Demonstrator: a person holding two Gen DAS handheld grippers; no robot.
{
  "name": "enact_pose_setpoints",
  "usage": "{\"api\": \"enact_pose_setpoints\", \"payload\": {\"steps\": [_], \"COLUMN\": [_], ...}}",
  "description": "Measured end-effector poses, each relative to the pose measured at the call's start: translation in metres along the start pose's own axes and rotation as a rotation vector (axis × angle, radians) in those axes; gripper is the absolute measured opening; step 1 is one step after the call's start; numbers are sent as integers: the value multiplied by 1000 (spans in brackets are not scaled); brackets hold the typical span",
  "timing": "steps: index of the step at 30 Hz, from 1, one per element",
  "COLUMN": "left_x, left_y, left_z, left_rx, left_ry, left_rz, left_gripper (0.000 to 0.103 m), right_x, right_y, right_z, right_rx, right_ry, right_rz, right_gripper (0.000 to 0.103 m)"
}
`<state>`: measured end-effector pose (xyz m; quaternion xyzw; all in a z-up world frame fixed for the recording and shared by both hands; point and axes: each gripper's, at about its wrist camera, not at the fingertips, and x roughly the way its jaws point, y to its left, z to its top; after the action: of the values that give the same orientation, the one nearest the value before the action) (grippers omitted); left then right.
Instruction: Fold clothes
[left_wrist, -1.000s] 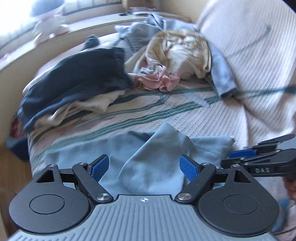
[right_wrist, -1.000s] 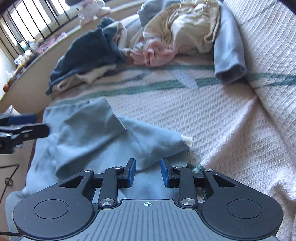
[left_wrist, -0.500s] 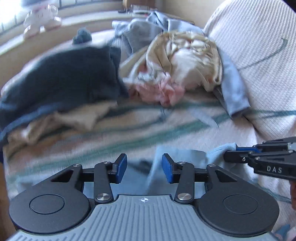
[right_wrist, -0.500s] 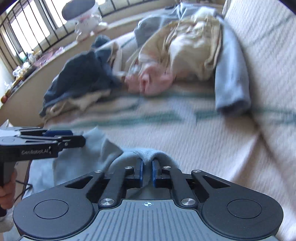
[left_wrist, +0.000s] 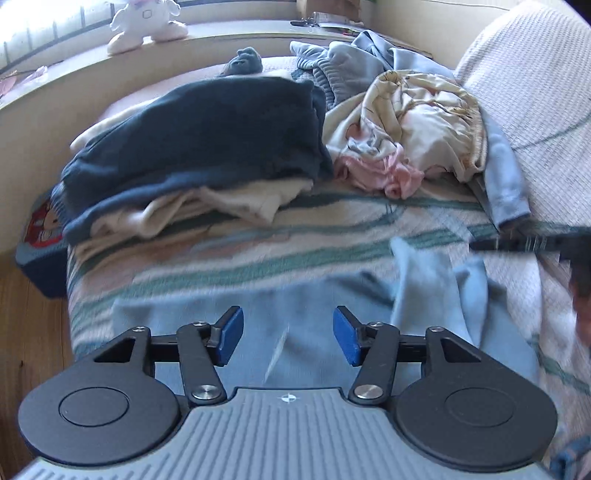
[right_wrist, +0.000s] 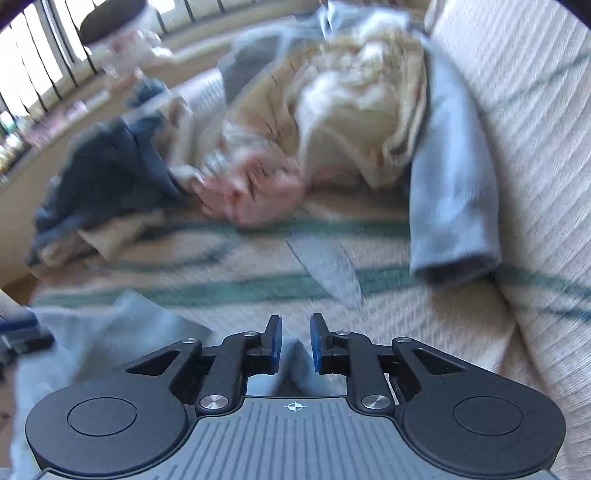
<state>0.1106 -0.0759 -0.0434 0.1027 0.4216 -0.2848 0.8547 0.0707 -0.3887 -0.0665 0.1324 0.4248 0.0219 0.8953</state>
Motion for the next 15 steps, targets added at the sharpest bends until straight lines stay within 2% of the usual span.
{"api": "enact_pose_setpoints", "payload": {"steps": [2, 3, 4, 6, 9, 11, 12, 13, 15], "left_x": [-9, -13, -17, -26, -39, -45, -48, -50, -53], "left_y": [-3, -4, -5, -6, 0, 7, 11, 15, 24], "left_z": [-11, -17, -22, -32, -47, -56, -60, -64, -71], "left_rx": [22, 34, 44, 60, 61, 56, 52, 47, 34], "left_ry": [5, 9, 12, 18, 26, 35, 41, 47, 55], "left_rz": [9, 14, 19, 22, 42, 57, 66, 75, 92], "left_gripper": [56, 56, 56, 58, 59, 59, 59, 59, 59], "right_x": [-6, -5, -2, 10, 31, 31, 27, 23, 10], "right_y": [5, 10, 15, 27, 36, 40, 41, 43, 51], "right_z": [5, 6, 6, 5, 1, -2, -3, -3, -4], "right_rx": [-3, -18, -41, -81, -86, -97, -97, -98, -132], "right_ry": [22, 39, 47, 71, 153, 147, 138, 129, 99], "right_rz": [103, 145, 153, 147, 142, 137, 145, 147, 140], "right_gripper": [29, 40, 44, 44, 44, 35, 13, 3, 2]}}
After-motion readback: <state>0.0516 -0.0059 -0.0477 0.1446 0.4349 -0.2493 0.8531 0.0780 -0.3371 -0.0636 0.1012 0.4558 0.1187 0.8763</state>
